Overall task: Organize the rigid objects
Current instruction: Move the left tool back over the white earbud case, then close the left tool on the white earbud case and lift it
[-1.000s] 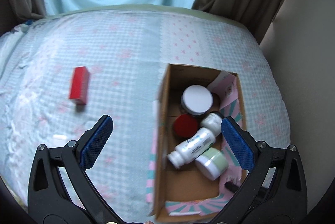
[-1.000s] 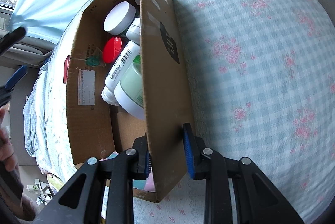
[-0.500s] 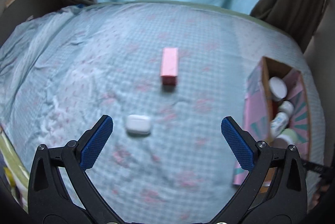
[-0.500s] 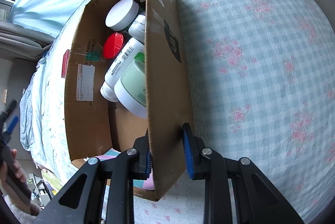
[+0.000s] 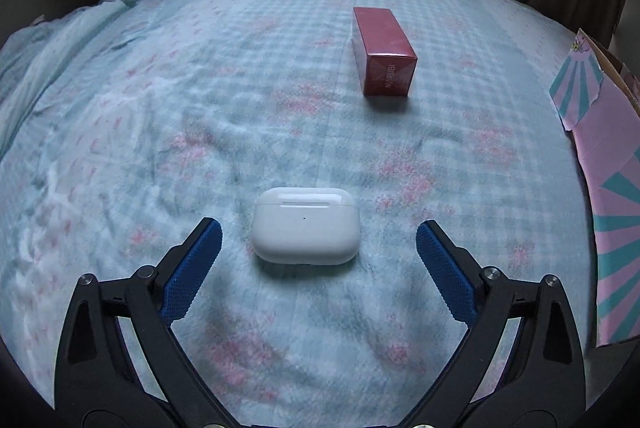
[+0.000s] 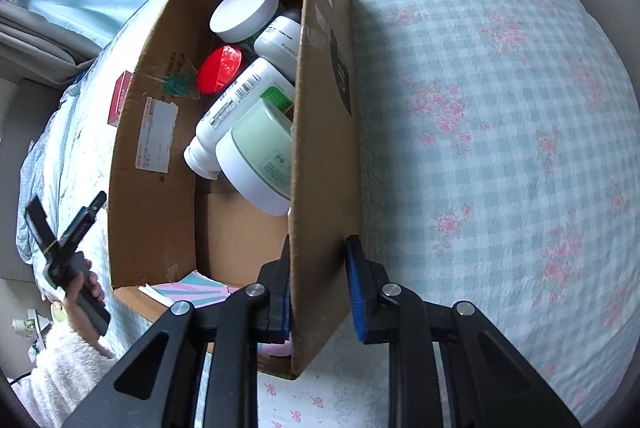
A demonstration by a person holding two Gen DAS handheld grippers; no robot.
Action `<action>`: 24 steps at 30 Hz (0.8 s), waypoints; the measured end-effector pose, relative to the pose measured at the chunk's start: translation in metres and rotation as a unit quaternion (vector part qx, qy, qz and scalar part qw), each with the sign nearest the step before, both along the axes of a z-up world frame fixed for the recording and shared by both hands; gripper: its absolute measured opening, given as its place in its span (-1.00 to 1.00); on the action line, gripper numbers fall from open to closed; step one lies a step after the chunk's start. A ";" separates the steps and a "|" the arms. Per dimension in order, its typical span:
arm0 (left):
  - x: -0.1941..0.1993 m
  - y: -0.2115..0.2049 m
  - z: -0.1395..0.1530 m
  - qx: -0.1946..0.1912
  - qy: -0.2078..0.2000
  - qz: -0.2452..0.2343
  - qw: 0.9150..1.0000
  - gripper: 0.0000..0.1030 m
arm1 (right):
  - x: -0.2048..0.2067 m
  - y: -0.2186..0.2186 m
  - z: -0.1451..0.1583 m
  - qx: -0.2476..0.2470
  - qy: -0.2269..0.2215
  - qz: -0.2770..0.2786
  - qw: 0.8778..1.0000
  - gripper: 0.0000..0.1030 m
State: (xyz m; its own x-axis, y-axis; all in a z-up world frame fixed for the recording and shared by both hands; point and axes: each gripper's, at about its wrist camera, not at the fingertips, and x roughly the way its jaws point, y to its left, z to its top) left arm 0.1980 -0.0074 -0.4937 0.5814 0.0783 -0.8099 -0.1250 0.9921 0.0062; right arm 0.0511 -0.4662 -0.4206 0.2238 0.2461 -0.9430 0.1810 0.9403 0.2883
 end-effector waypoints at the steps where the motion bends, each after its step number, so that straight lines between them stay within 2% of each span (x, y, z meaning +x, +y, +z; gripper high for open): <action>1: 0.001 0.000 -0.004 -0.003 -0.004 -0.002 1.000 0.85 | 0.000 0.000 0.000 0.001 0.001 -0.006 1.000 -0.60; 4: 0.005 0.000 -0.010 -0.003 -0.004 -0.009 1.000 0.66 | -0.003 -0.002 0.000 0.004 0.000 -0.020 1.000 -0.61; 6: 0.007 0.001 -0.013 -0.009 -0.003 -0.011 1.000 0.65 | -0.004 -0.004 0.000 0.005 -0.001 -0.029 1.000 -0.61; 8: 0.008 0.004 -0.015 -0.017 -0.003 -0.013 1.000 0.54 | -0.005 -0.006 0.000 0.007 -0.001 -0.037 0.999 -0.61; 12: 0.010 0.006 -0.017 -0.019 -0.001 -0.018 1.000 0.46 | -0.010 -0.009 0.002 0.010 -0.003 -0.052 0.999 -0.61; 16: 0.007 0.017 -0.015 -0.028 -0.004 -0.006 1.000 0.11 | -0.013 -0.011 0.003 0.011 -0.004 -0.061 0.998 -0.61; 18: 0.005 0.024 -0.014 -0.049 -0.005 -0.001 0.999 0.11 | -0.013 -0.013 0.004 0.012 -0.005 -0.065 0.998 -0.61; 24: 0.004 0.023 -0.012 -0.054 -0.006 0.004 0.999 0.11 | -0.016 -0.013 0.004 0.014 -0.008 -0.072 0.997 -0.60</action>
State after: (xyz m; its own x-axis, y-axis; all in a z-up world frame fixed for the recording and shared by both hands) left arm 0.2023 0.0151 -0.5054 0.5912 -0.0041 -0.8065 -0.1316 0.9861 -0.1015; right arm 0.0347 -0.4796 -0.4167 0.2745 0.2370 -0.9319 0.3088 0.8961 0.3189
